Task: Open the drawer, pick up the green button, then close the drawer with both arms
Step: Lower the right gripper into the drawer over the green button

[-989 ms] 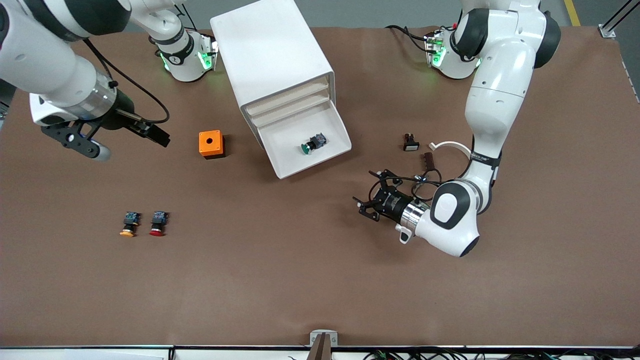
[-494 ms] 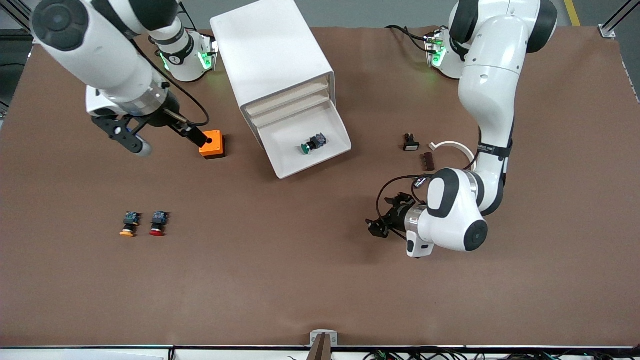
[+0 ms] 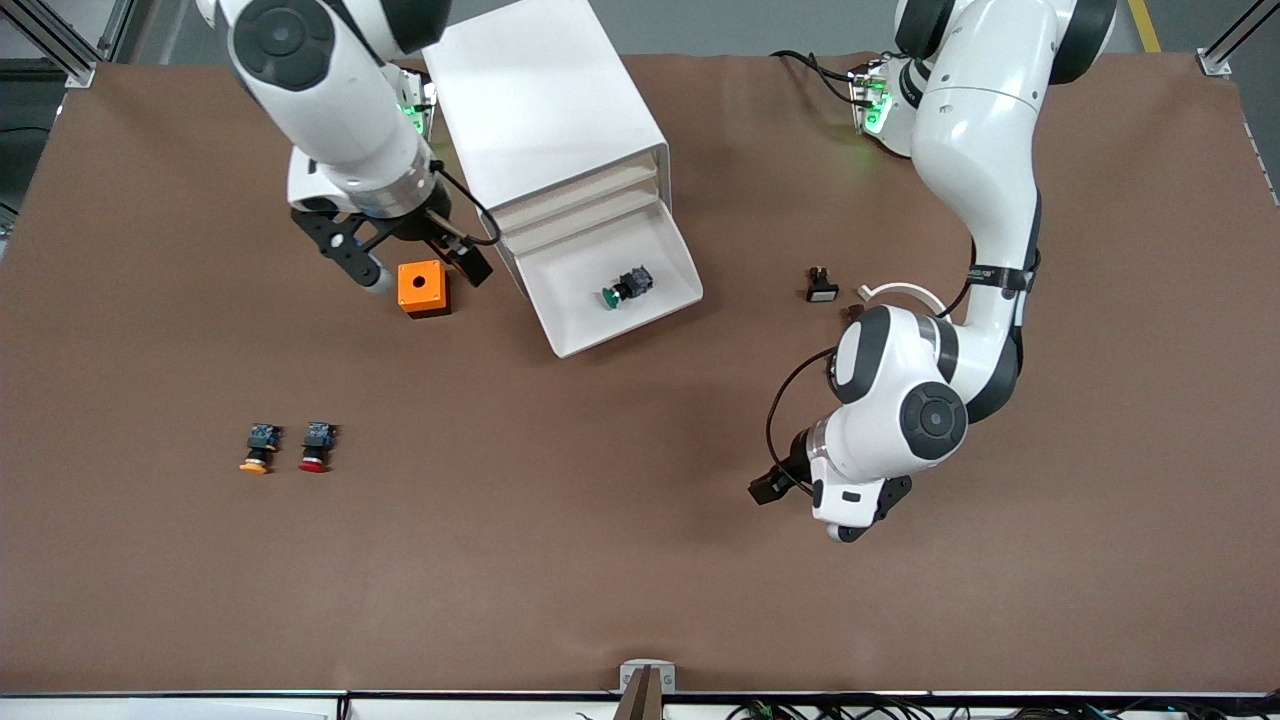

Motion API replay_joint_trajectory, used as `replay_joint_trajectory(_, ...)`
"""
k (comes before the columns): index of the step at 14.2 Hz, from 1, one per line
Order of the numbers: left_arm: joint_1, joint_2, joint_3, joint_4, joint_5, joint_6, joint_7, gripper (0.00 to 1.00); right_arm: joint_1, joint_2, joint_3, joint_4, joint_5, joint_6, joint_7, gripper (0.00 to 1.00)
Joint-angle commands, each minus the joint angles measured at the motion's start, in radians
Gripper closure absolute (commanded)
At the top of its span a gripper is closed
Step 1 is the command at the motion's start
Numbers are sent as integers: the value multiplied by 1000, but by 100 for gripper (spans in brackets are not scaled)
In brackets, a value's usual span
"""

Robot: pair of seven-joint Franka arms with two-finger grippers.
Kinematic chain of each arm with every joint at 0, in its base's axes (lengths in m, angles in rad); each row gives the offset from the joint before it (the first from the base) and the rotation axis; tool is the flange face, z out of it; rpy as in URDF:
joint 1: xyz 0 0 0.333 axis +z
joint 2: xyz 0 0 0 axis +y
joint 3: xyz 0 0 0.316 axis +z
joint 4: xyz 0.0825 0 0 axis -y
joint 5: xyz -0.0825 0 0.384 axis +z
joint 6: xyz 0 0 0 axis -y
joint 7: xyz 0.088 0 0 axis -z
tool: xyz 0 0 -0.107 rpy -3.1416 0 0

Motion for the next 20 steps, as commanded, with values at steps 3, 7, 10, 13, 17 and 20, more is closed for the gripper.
replay_joint_trajectory(3, -10, -32, 19, -24, 55, 33, 3, 1, 108, 58, -11, -15, -14, 74, 202, 0)
replay_joint_trajectory(7, -1, -30, 19, -29, 70, 64, 12, 1, 180, 123, -11, -15, -53, 150, 345, 0)
replay_joint_trajectory(10, 2, -28, 16, -29, 126, 70, 18, 1, 222, 171, -11, -15, -53, 204, 407, 0)
replay_joint_trajectory(13, 2, -28, 13, -30, 127, 77, 12, 1, 269, 223, -11, -13, -69, 252, 473, 0)
replay_joint_trajectory(17, -4, -30, 16, -30, 127, 79, 3, 1, 309, 285, -11, -13, -75, 304, 519, 0)
replay_joint_trajectory(20, -3, -30, 16, -30, 129, 79, 10, 1, 347, 338, -11, -15, -80, 342, 528, 0)
